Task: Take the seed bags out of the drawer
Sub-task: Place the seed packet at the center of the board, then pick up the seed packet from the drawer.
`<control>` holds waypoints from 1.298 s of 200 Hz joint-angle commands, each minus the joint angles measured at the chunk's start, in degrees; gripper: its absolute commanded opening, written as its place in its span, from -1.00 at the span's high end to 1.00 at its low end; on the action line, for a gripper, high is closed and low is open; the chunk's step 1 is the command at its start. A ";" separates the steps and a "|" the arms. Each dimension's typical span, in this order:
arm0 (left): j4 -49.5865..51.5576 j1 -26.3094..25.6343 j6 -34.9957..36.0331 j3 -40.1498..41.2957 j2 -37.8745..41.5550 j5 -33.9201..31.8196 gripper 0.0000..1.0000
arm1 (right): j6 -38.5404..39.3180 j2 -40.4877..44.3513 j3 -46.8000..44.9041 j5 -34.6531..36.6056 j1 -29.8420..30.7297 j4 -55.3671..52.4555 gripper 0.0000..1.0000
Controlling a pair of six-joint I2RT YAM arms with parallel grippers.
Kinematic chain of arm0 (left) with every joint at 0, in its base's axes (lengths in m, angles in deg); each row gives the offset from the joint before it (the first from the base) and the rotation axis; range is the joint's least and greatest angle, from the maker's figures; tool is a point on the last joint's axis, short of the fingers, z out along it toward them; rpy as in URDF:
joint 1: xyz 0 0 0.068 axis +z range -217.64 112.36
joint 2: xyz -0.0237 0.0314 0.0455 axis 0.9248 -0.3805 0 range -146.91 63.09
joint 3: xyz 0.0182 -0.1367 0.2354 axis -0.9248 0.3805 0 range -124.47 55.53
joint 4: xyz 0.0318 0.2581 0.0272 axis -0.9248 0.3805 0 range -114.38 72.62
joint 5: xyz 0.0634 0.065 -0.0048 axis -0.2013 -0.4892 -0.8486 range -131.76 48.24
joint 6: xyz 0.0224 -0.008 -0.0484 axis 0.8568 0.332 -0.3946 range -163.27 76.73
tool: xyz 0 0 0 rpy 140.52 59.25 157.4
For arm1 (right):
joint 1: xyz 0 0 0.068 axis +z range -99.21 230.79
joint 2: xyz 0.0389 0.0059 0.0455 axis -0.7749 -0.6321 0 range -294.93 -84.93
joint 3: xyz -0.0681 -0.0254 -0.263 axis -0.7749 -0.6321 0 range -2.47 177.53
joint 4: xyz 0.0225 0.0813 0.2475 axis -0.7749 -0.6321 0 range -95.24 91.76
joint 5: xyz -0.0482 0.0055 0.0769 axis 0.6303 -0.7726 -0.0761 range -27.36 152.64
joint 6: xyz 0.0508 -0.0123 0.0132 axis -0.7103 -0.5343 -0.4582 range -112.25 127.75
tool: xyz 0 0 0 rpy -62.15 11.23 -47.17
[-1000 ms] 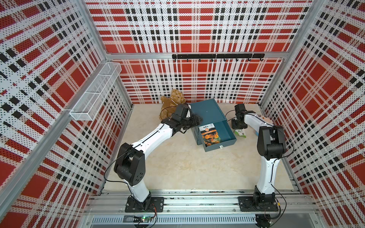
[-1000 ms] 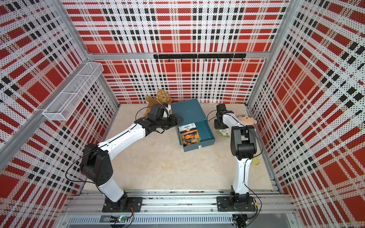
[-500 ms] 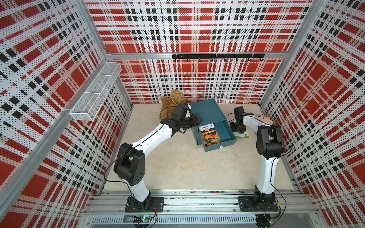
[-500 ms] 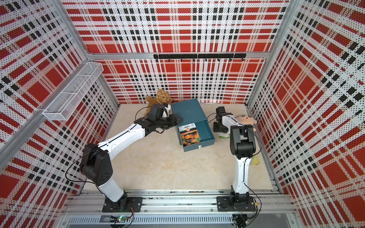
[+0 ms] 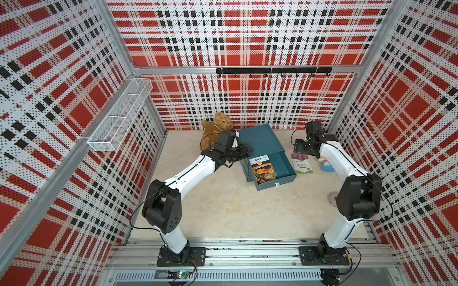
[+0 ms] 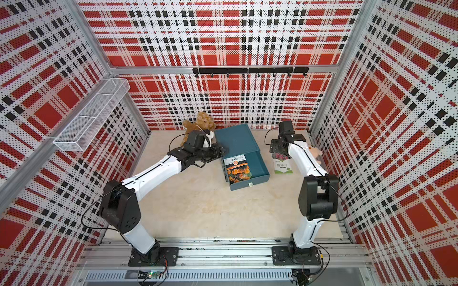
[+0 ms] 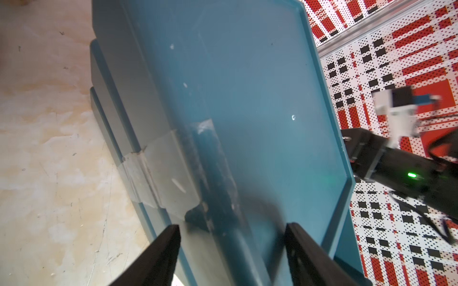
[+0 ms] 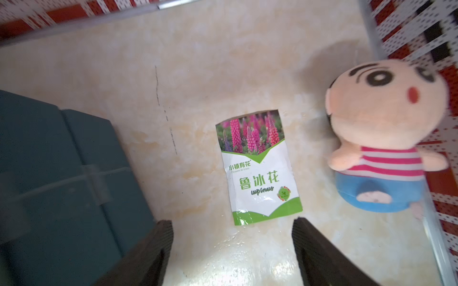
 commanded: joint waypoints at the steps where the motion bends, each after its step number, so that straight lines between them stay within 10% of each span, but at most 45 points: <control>1: 9.48 0.86 1.71 3.00 -0.88 -3.63 -0.43 | -1.45 4.66 2.47 -0.56 -0.14 -3.15 -0.63; 127: 9.41 0.77 2.02 3.26 -0.64 -3.63 -0.41 | -9.05 18.47 4.55 -18.10 12.06 -7.08 -0.42; 259: 9.37 -0.39 1.01 3.34 -0.65 -4.47 -0.40 | -15.24 21.42 -8.78 -15.89 23.23 -2.51 -0.38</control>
